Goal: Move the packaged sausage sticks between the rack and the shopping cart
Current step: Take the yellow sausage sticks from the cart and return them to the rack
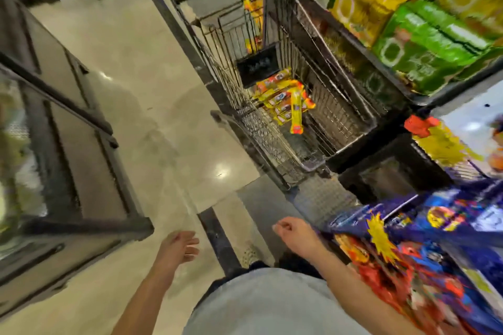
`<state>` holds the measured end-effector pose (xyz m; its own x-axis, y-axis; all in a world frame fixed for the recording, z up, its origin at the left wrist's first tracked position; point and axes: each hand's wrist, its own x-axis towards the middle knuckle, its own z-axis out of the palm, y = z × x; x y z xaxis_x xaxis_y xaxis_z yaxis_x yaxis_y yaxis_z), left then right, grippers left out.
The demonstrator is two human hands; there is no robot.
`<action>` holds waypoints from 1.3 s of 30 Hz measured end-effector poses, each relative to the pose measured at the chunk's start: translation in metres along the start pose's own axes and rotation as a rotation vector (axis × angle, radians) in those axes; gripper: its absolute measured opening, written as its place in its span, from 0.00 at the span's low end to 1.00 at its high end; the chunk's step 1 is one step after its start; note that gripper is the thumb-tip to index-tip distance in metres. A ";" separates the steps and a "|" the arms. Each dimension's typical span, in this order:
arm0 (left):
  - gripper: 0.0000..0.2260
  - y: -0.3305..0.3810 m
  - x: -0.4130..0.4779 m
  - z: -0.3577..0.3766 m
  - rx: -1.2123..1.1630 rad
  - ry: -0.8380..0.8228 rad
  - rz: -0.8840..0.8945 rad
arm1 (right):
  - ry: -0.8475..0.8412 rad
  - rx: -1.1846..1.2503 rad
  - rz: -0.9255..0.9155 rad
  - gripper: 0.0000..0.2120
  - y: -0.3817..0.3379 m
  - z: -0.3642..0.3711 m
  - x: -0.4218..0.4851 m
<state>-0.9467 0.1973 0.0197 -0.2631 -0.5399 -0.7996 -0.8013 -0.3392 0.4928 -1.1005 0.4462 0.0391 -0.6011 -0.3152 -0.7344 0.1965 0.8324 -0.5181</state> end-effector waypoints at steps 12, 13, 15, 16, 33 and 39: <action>0.06 0.182 0.087 0.038 0.127 -0.215 0.145 | 0.129 0.176 0.198 0.15 -0.066 -0.042 0.119; 0.07 0.199 0.093 0.042 0.141 -0.229 0.159 | 0.135 0.214 0.201 0.14 -0.074 -0.048 0.132; 0.07 0.234 0.109 0.048 0.147 -0.245 0.192 | 0.145 0.266 0.217 0.12 -0.093 -0.061 0.169; 0.07 0.251 0.119 0.050 0.158 -0.250 0.204 | 0.137 0.267 0.213 0.11 -0.103 -0.067 0.189; 0.05 0.493 0.262 0.105 0.494 -0.336 0.232 | 0.200 0.635 0.318 0.09 -0.204 -0.143 0.342; 0.09 0.546 0.314 0.206 0.818 -0.545 0.313 | 0.376 0.773 0.494 0.14 -0.155 -0.159 0.385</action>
<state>-1.5774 0.0009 -0.0328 -0.5678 -0.0219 -0.8229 -0.7216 0.4944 0.4847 -1.4857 0.2685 -0.0938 -0.4962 0.2639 -0.8271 0.8620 0.2630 -0.4333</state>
